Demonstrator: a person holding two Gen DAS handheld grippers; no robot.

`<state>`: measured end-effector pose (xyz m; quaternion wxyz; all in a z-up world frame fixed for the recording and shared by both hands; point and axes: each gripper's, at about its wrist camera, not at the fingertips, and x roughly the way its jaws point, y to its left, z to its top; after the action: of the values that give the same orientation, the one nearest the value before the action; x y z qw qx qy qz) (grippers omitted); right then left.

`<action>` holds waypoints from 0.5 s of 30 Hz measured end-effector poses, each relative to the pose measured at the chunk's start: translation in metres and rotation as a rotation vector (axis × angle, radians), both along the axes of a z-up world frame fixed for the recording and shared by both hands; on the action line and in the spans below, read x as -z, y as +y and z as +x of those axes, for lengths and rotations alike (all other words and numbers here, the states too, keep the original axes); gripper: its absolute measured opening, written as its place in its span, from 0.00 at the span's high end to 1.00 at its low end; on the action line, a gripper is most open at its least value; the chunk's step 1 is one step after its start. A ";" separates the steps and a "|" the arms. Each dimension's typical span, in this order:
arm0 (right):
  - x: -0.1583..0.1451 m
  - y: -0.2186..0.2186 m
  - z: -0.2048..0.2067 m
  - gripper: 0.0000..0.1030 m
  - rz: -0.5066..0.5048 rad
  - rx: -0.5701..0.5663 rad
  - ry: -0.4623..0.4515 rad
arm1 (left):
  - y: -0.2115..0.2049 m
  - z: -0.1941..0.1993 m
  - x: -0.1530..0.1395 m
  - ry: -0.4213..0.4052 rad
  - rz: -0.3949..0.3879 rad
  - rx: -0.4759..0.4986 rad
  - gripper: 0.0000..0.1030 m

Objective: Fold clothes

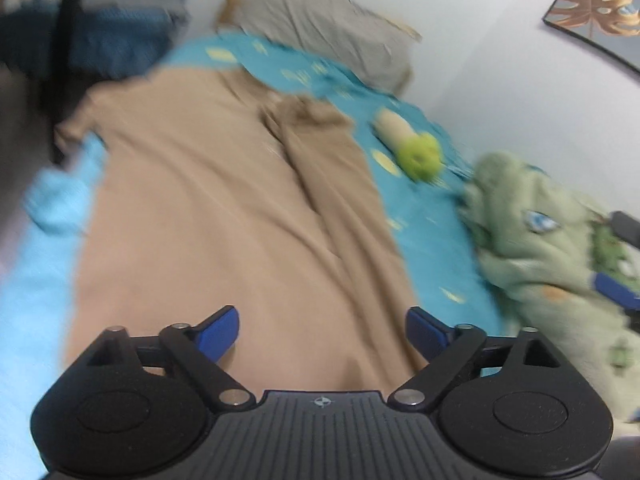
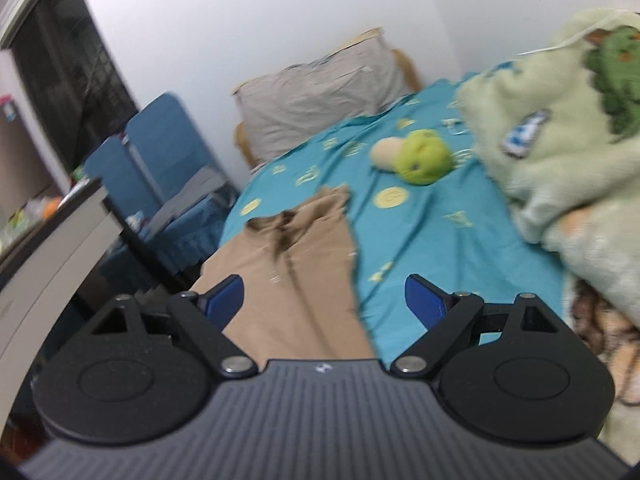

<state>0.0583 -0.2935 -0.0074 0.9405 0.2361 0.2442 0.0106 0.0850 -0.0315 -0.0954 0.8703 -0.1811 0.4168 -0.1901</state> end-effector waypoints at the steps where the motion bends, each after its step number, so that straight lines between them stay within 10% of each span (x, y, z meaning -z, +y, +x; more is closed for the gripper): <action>1: 0.003 -0.006 0.000 0.14 0.003 0.015 -0.002 | -0.005 -0.003 0.002 0.021 -0.022 0.016 0.17; 15: 0.027 -0.024 0.021 0.14 0.139 -0.013 0.077 | -0.063 -0.021 0.042 0.133 0.011 0.250 0.60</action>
<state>0.0793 -0.3176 -0.0348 0.9116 0.2992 0.2806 0.0246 0.0638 -0.0944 -0.1369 0.8111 -0.1351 0.4941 -0.2825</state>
